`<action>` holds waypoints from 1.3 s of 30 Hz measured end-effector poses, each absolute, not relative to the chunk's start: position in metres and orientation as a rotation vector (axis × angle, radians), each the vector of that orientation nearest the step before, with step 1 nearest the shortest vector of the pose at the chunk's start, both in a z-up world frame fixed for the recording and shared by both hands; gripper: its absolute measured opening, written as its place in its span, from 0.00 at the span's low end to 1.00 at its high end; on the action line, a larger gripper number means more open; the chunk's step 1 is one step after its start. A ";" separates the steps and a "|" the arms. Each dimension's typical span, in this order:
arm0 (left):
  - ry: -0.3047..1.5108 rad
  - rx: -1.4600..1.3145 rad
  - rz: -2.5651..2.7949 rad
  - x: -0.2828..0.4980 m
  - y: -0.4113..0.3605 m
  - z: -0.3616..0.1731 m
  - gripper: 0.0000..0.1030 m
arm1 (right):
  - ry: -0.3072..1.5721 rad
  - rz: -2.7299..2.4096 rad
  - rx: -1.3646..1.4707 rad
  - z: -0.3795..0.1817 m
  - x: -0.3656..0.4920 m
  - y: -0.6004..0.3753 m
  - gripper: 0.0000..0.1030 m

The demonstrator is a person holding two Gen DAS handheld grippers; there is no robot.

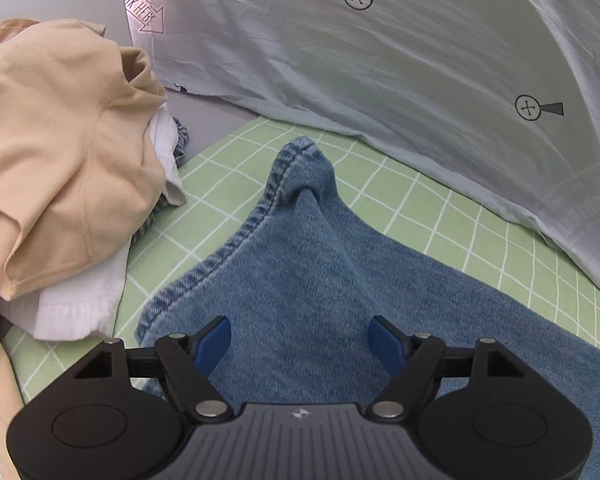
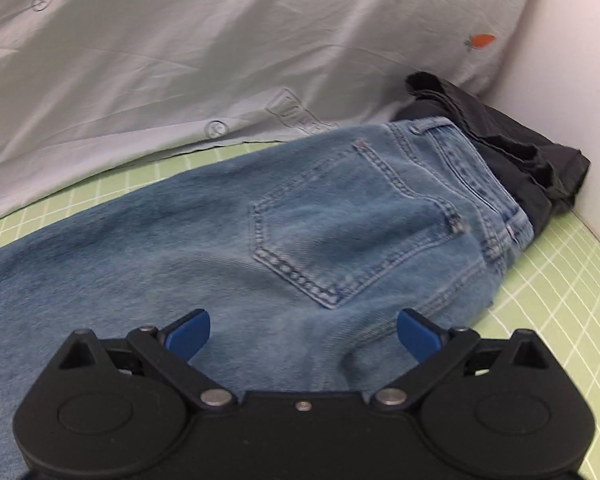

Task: Fold clothes

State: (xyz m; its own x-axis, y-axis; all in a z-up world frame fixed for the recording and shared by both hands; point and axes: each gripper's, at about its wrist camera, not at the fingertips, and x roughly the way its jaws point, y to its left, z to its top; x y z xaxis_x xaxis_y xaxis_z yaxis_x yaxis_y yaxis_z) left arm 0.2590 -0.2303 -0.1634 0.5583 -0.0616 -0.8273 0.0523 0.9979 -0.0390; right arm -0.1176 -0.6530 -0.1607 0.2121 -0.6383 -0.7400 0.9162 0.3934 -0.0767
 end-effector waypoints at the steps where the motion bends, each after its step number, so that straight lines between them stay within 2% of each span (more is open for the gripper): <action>1: 0.986 -0.039 -0.060 0.251 -0.225 -0.164 0.75 | 0.775 -1.145 0.449 -0.164 -0.124 -0.656 0.98; 4: 1.004 -0.136 -0.046 0.231 -0.209 -0.165 0.75 | 0.766 -1.185 0.497 -0.171 -0.137 -0.664 0.98; 6: 0.991 -0.196 -0.028 0.214 -0.198 -0.163 0.70 | 0.775 -1.190 0.493 -0.175 -0.138 -0.665 0.98; 10: 0.996 -0.219 0.028 0.202 -0.182 -0.169 0.38 | 0.790 -1.195 0.491 -0.182 -0.138 -0.665 0.98; 11: 1.004 -0.226 0.032 0.203 -0.180 -0.171 0.33 | 0.793 -1.197 0.498 -0.184 -0.138 -0.665 0.98; 19: 0.976 -0.307 0.031 0.222 -0.180 -0.181 0.37 | 0.765 -1.221 0.623 -0.193 -0.147 -0.670 0.99; 20: 0.966 -0.314 0.029 0.224 -0.180 -0.181 0.29 | 0.765 -1.222 0.622 -0.193 -0.147 -0.670 1.00; 21: 0.953 -0.327 0.020 0.225 -0.180 -0.180 0.13 | 0.766 -1.222 0.616 -0.193 -0.146 -0.669 1.00; 22: 0.939 -0.329 0.021 0.225 -0.179 -0.179 0.01 | 0.767 -1.222 0.611 -0.193 -0.146 -0.669 1.00; 27: 0.866 -0.247 0.021 0.205 -0.176 -0.155 0.02 | 0.768 -1.229 0.632 -0.193 -0.149 -0.670 1.00; 30: 0.899 -0.220 0.023 0.193 -0.166 -0.157 0.03 | 0.768 -1.227 0.641 -0.193 -0.151 -0.671 1.00; 33: 0.969 -0.234 0.067 0.189 -0.154 -0.169 0.11 | 0.767 -1.221 0.650 -0.193 -0.154 -0.673 1.00; 35: 0.988 -0.291 0.081 0.188 -0.146 -0.174 0.26 | 0.759 -1.231 0.652 -0.191 -0.157 -0.678 1.00; 37: 0.990 -0.369 0.075 0.187 -0.139 -0.176 0.32 | 0.747 -1.246 0.651 -0.189 -0.161 -0.683 1.00; 39: 0.994 -0.392 0.067 0.188 -0.139 -0.177 0.34 | 0.736 -1.257 0.652 -0.188 -0.164 -0.690 1.00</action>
State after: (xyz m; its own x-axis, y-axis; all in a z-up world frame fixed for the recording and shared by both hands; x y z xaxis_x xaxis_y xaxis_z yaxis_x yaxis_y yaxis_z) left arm 0.1882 -0.1393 -0.1769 0.5496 -0.1218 -0.8265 -0.2320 0.9281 -0.2911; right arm -0.1638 -0.6903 -0.1878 0.1455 -0.5942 -0.7911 0.9806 0.1927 0.0357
